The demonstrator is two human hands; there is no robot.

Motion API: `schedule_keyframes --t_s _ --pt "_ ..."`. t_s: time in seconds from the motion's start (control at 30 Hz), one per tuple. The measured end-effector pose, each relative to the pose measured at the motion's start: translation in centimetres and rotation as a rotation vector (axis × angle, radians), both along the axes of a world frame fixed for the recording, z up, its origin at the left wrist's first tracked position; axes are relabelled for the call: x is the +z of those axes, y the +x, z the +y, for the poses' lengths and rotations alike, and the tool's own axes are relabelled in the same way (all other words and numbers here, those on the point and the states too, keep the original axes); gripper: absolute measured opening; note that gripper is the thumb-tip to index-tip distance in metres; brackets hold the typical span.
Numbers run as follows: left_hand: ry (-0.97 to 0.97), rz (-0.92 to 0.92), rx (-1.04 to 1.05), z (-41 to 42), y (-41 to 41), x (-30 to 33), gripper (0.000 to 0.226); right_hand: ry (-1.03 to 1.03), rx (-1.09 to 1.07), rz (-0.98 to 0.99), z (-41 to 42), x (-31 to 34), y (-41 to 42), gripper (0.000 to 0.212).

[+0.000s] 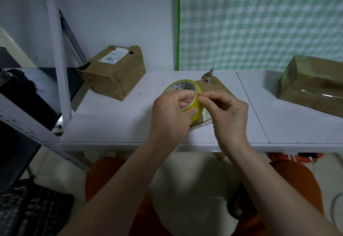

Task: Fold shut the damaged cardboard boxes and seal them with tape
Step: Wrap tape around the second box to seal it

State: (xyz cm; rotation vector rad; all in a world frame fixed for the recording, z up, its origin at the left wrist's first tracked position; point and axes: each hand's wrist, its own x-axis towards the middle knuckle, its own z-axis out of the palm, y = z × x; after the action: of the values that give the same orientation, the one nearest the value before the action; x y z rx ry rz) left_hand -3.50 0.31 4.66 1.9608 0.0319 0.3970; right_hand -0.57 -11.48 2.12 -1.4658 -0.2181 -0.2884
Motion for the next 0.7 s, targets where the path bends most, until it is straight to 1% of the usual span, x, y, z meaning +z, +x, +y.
schedule_keyframes --t_s 0.1,0.2,0.27,0.33,0.4,0.5,0.57,0.6,0.63,0.7 --pt "-0.011 0.022 -0.008 0.1 0.2 -0.1 0.041 -0.069 0.023 -0.03 -0.2 0.0 0.2 0.022" --pt "-0.062 0.069 -0.046 0.3 0.4 0.1 0.041 -0.106 0.087 -0.059 -0.8 0.0 0.3 0.019" --pt "-0.093 0.081 -0.078 0.4 0.5 0.3 0.041 -0.136 0.024 -0.097 -1.0 -0.2 0.2 0.018" --pt "-0.144 0.089 -0.087 0.4 0.7 0.5 0.039 -0.246 -0.062 -0.144 -0.7 -0.5 0.0 0.028" --pt "-0.195 0.098 -0.088 0.4 0.7 0.6 0.039 -0.341 -0.112 -0.195 -0.2 -0.8 -0.3 0.031" --pt "-0.21 0.111 -0.078 0.5 0.9 0.4 0.039 -0.485 -0.206 -0.316 0.1 -1.0 -0.5 0.025" --pt "-0.214 0.111 -0.063 0.5 0.9 0.3 0.039 -0.547 -0.229 -0.369 0.1 -1.0 -0.6 0.022" --pt "-0.21 0.11 -0.056 0.6 1.0 0.3 0.039 -0.541 -0.222 -0.362 0.1 -0.8 -0.6 0.02" --pt "-0.203 0.11 -0.052 0.6 1.0 0.3 0.04 -0.494 -0.194 -0.315 0.0 -0.5 -0.6 0.018" --pt "-0.178 0.103 -0.057 0.5 0.8 0.1 0.041 -0.279 -0.098 -0.117 -0.1 0.5 -0.4 0.018"
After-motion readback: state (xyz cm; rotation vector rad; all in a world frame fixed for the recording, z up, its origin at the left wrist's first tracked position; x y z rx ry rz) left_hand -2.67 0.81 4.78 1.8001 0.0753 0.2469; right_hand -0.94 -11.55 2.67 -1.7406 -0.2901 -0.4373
